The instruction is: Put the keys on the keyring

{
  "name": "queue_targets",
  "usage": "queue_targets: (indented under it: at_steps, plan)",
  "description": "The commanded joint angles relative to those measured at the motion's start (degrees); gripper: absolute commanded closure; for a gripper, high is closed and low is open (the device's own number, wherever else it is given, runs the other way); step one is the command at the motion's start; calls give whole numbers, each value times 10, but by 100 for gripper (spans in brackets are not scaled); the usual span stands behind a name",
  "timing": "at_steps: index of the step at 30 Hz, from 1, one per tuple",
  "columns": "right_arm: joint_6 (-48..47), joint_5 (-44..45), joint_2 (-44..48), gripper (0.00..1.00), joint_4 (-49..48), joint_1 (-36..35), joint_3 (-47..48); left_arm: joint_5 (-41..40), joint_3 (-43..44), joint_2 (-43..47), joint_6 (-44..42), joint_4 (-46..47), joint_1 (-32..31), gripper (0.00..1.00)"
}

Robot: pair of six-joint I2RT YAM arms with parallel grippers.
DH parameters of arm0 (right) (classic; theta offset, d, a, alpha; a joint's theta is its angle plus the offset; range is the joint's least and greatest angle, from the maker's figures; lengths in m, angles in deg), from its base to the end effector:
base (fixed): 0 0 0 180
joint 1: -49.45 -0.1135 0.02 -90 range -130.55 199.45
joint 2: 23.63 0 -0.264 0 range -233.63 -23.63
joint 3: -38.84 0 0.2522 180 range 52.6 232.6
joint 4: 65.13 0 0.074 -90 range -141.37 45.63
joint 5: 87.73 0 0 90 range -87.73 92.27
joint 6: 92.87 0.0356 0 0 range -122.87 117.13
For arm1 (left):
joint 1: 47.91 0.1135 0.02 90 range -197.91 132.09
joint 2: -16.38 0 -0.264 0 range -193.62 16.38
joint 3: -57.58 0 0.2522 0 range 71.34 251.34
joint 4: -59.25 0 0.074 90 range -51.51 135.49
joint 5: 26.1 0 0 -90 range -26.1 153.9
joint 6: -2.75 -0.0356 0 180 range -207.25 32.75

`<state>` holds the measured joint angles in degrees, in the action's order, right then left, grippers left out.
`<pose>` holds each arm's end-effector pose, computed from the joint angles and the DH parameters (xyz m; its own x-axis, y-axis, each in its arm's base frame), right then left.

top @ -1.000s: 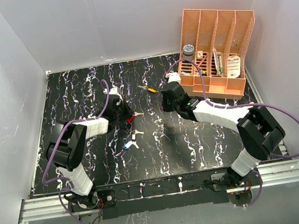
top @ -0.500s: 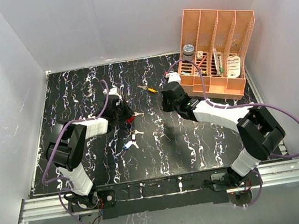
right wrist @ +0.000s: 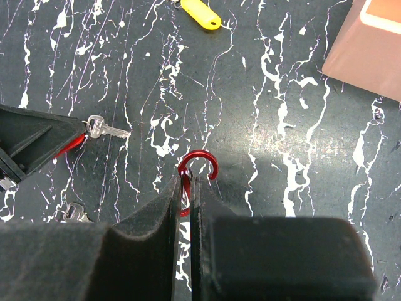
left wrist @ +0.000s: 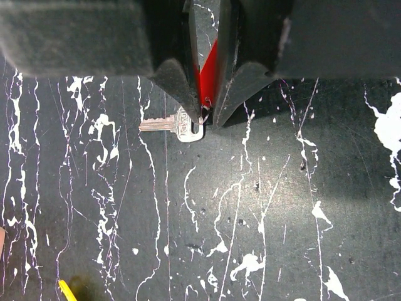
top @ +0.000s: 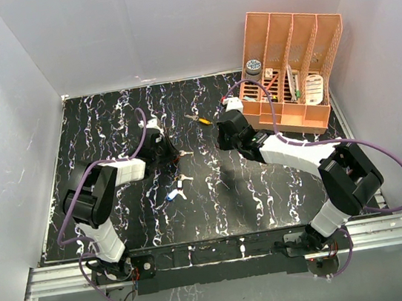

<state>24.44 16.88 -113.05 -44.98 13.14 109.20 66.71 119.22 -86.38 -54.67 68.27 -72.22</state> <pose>0.2791 0.1939 0.2266 -0.6433 0.0782 -0.7616 -0.1355 0.9674 0.2138 0.3284 -0.1502 0.1469 -0.6499 -0.2966 -0.6998 0.1176 0.8704 -0.4781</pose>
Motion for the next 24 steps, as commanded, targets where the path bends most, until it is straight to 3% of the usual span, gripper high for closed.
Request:
queue_targets:
  at_steps: [1,9,24]
  plan:
    - [-4,-1,-3,100,-19,0,31,9,-4,3,-6,10,4,88]
    - [-4,-2,-1,100,-18,0,33,11,-3,12,-6,9,4,100]
    - [-15,-23,-1,100,-12,0,41,62,-28,86,-32,62,4,100]
